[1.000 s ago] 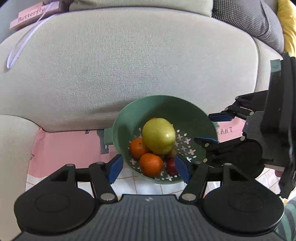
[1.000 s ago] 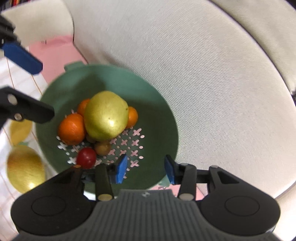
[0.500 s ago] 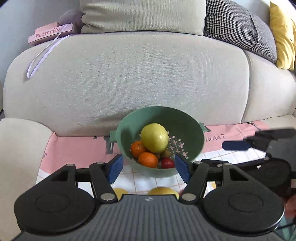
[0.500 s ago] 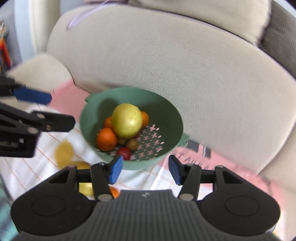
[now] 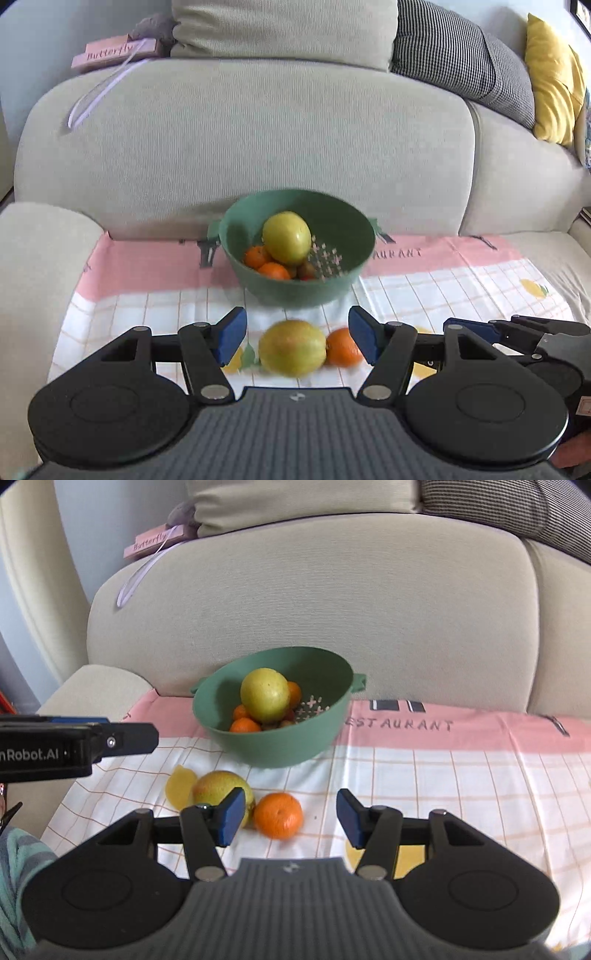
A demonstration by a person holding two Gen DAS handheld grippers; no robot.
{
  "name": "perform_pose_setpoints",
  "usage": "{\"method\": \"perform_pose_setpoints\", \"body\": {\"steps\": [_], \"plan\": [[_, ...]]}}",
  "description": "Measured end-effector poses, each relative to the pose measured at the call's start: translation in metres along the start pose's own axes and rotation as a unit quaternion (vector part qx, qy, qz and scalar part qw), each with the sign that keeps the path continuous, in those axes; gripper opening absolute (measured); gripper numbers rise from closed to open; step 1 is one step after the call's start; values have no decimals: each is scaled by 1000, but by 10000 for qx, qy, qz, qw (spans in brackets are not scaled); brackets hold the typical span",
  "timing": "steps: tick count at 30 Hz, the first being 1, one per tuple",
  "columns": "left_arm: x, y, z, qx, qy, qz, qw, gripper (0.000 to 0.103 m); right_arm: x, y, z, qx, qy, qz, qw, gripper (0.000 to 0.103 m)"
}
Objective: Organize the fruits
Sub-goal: 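Withdraw both tools from the colander back over the remaining fruits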
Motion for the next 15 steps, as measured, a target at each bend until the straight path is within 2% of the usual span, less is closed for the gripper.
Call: {"method": "perform_pose_setpoints", "body": {"steps": [4,10,15], "plan": [[4,4,13,0,-137,-32,9999,75,-1,4,16,74,-81,166,9998,53],[15,6,26,-89,-301,98,9995,75,9,1,32,-331,-218,359,9986,53],[25,6,31,-217,-351,251,9988,75,21,-2,38,-565,-258,354,9974,53]]}}
Point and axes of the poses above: each gripper's, at about its wrist camera, not at the fingertips, and x roughly the way its jaws point, y to its right, z to its underside, the point moved 4 cm from there along x, roughly the way its jaws point, and after that the axes turned 3 degrees about -z, right-handed, at the moved point
